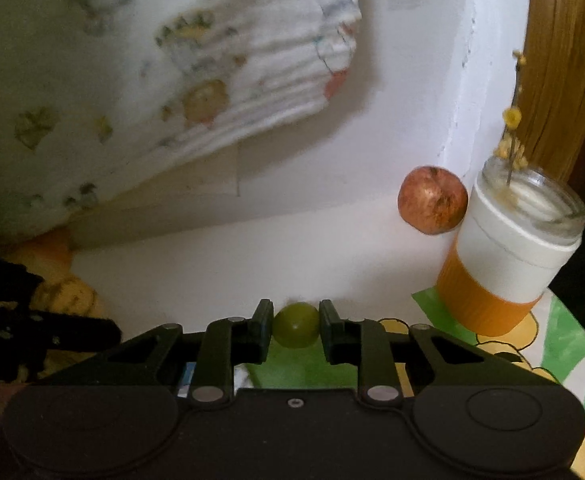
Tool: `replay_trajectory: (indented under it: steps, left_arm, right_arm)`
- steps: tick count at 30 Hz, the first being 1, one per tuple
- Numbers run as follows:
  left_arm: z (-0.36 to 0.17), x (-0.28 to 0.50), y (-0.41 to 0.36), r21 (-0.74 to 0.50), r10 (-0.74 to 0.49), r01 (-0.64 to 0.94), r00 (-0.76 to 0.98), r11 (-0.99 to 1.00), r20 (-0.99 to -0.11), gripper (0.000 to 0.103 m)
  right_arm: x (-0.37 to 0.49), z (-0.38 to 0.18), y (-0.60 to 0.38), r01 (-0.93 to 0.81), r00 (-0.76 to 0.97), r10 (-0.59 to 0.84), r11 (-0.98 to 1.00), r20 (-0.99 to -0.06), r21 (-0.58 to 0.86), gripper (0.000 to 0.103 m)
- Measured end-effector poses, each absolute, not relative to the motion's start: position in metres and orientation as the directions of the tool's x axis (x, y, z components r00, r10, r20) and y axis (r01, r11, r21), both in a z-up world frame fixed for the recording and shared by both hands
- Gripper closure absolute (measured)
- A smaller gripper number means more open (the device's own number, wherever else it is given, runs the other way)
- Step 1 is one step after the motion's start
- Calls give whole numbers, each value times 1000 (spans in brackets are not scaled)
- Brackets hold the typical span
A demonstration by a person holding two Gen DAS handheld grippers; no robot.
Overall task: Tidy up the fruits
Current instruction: 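Close left gripper on the spotted melon while right gripper closes on the green grape, then carry the melon in left tool while right tool carries the grape over tray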
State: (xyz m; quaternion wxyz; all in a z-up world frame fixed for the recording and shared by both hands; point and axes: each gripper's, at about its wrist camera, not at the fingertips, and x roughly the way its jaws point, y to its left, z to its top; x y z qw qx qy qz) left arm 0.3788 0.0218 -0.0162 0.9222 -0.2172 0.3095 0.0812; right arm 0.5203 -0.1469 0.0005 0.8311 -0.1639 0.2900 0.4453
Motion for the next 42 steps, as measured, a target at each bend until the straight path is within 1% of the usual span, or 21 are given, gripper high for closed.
replay_trajectory:
  steps: [12,20,33,42]
  left_arm:
    - [29,340,8,-360,-13,-226,832,905,-554,45]
    - [55,312,-10,-364,-43,-181,848,914,-529,45]
    - [66,265,-43,-372,-112,-110,842,922,-527,45]
    - [60,246,-78,-341,-170,-34,818,940,-550,45]
  right_arm:
    - [457,64,-172,-827,468,668,563,-579,-19,76]
    - [401,82,-194,-818,474,680,575,-559,6,77]
    - [325,88,-249,-759,530,653,649,-542,40,77]
    - [284,72,-302,-690,580,602,721,-549,63,76]
